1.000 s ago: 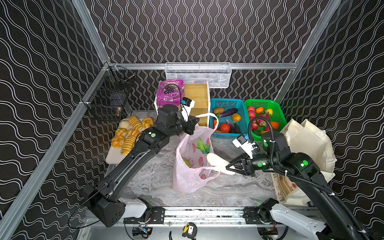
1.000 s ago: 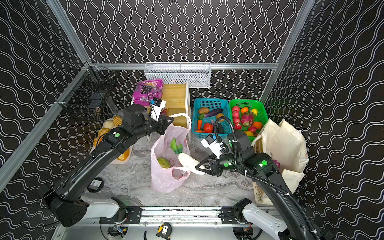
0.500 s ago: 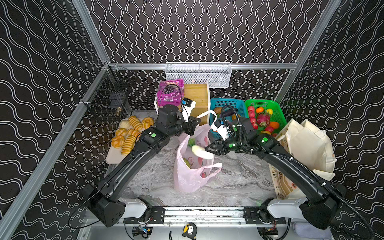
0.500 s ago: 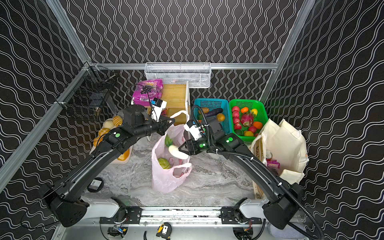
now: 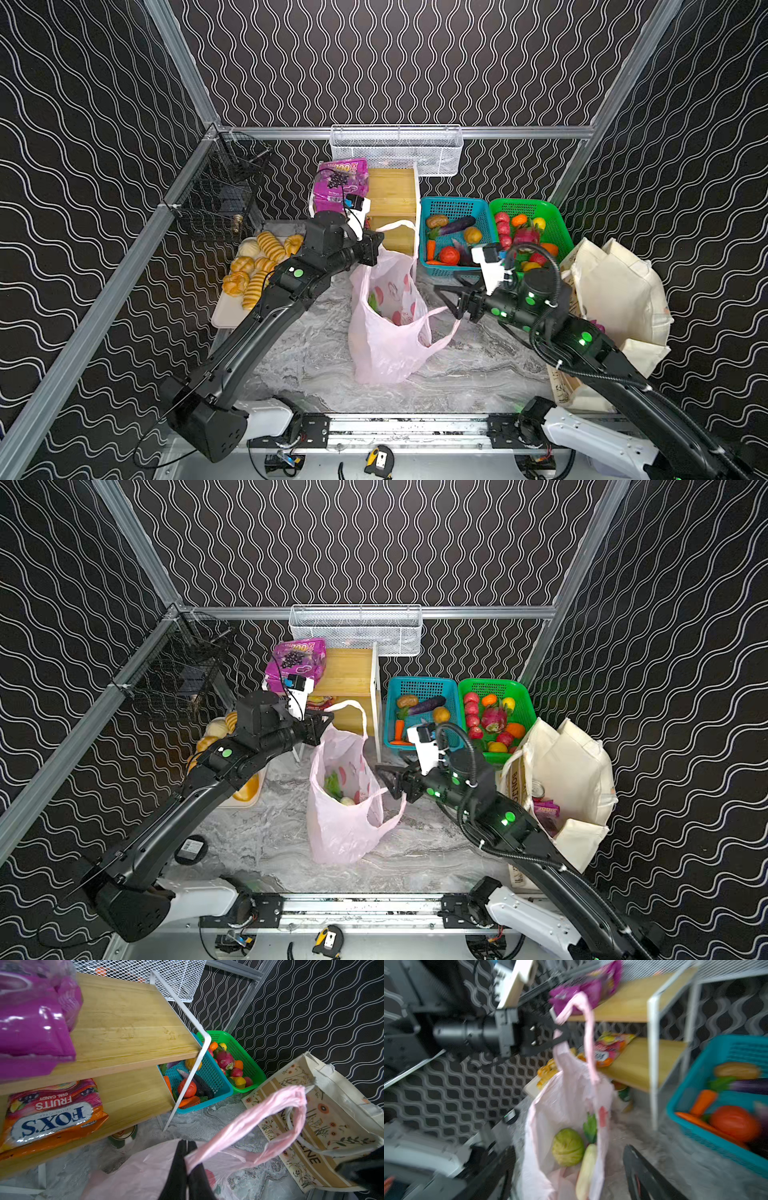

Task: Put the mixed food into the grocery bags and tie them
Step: 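Reach the right gripper into the teal basket and grasp the red tomato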

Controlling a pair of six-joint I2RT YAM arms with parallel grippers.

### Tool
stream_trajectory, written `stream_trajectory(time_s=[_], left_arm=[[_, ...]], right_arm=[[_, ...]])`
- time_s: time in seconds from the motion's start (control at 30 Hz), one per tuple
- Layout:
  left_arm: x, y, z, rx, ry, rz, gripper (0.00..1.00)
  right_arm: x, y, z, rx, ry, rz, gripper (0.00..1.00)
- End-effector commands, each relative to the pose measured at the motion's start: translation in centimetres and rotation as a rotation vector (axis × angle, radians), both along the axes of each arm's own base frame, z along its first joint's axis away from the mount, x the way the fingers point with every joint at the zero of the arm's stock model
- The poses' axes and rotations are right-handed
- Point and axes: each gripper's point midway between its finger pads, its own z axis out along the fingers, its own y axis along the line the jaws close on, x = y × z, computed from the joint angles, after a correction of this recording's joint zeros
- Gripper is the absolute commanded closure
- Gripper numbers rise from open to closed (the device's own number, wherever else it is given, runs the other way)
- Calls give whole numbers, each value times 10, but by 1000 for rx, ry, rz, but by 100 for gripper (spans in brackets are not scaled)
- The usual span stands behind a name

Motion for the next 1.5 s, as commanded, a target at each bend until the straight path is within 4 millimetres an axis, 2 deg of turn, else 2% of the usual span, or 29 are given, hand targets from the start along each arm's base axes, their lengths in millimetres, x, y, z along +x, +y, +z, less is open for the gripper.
stream_trajectory(time_s=[0.0,0.07,0.17,0.23,0.3,0.37,0.4,0.5,0.57,0.7,0.9,1.0,1.07,1.17,1.27,1.47], left_arm=[[3,2,7,-29,-21,10,100],[4,5,5,-17,-19,19,100],[5,9,5,-14,-27,27,100],[5,10,8,-21,-38,22,100],[4,9,9,-31,-44,9,100],[4,7,10,-37,-45,-5,100],[4,6,11,-40,-46,-11,100],[4,6,11,-44,-48,-12,100],[4,6,11,-46,-46,-10,100],[6,6,9,-45,-45,-14,100],[11,4,8,-40,-41,-22,100],[12,4,6,-41,-37,-25,100],[12,4,3,-39,-29,-25,100],[13,5,0,-34,-21,-25,100],[13,6,-2,-33,-17,-26,100],[9,5,-2,-50,-11,-46,100]], right_arm=[[51,-56,-11,-79,6,-365,16],[80,-77,-42,-86,174,-434,16],[123,-103,-86,0,396,-467,16],[148,-104,-112,-10,483,-430,18],[176,-109,-138,-92,552,-464,17],[201,-108,-162,-163,597,-464,14],[214,-105,-172,-202,615,-449,8],[246,-97,-203,-264,663,-415,3],[262,-96,-229,-301,725,-414,3],[288,-86,-263,-346,780,-366,3],[308,-74,-296,-381,782,-317,5],[311,-70,-306,-385,804,-292,16],[310,-66,-307,-368,823,-277,27],[308,-65,-299,-354,824,-285,50],[303,-68,-281,-350,789,-300,56],[300,-76,-224,-324,672,-340,58]])
